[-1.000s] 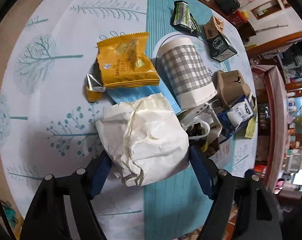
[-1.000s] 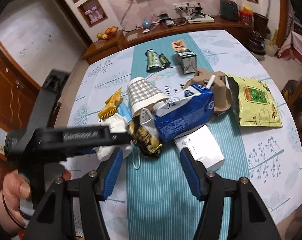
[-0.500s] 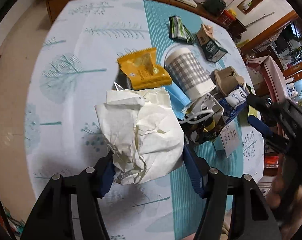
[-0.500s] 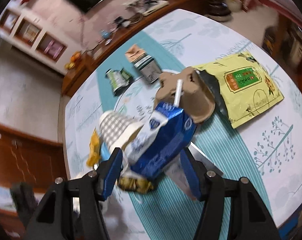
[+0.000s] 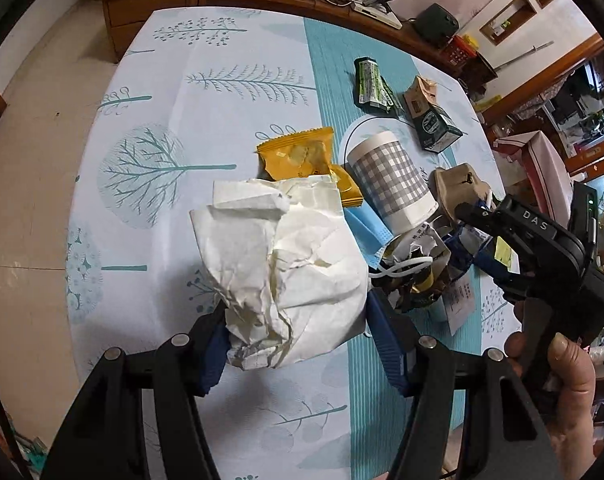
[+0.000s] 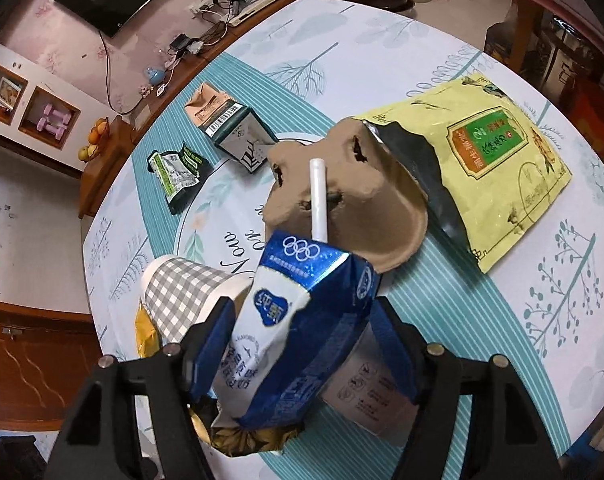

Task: Collect trash
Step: 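Grasp the blue-white milk carton with the right tool while the left tool grasps the crumpled white paper, then carry the carton and paper down over the black trash bin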

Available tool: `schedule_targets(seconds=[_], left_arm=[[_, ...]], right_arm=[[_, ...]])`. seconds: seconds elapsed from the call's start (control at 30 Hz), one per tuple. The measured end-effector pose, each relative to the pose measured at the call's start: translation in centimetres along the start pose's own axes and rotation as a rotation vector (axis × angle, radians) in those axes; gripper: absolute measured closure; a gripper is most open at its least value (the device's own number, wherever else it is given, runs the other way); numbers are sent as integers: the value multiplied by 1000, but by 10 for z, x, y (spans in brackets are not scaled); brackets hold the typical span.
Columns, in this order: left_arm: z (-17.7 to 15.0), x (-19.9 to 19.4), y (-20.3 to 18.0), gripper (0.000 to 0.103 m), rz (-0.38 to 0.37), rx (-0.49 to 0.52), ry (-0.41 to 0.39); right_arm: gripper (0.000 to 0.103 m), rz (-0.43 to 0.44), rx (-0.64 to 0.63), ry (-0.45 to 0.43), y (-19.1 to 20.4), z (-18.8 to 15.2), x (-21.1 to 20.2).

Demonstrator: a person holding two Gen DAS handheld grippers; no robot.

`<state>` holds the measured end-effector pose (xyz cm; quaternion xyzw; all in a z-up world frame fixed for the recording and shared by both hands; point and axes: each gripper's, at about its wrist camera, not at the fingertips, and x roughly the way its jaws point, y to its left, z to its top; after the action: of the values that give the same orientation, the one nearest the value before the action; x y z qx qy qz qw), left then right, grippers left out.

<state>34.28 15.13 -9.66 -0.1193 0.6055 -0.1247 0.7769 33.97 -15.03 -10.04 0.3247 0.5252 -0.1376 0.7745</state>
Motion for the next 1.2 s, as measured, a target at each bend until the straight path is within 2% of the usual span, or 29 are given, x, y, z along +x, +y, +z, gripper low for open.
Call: schedule_targets(seconds=[0.13,0.3,0.67,0.87,1.2], left_arm=[[-3,-2,-1,41,10,9,-4],[-10,-8,-5,41,21,16,-15],[-48,-35,-43,41,23,51,-69],[-96,-49,-79,41,20,63,-108],[-208,-58,-141,41,16,53,-115]], right_arm=[[46,13,-7,-31,0,-5,-12],[53,76,-3,-32,-8,-11,-29],[54,216,-135,-74,-33,-49,-93],[54,264,-266,-68,-64,-81,-132],[54,311,-432,-5,-146,-137,-180]])
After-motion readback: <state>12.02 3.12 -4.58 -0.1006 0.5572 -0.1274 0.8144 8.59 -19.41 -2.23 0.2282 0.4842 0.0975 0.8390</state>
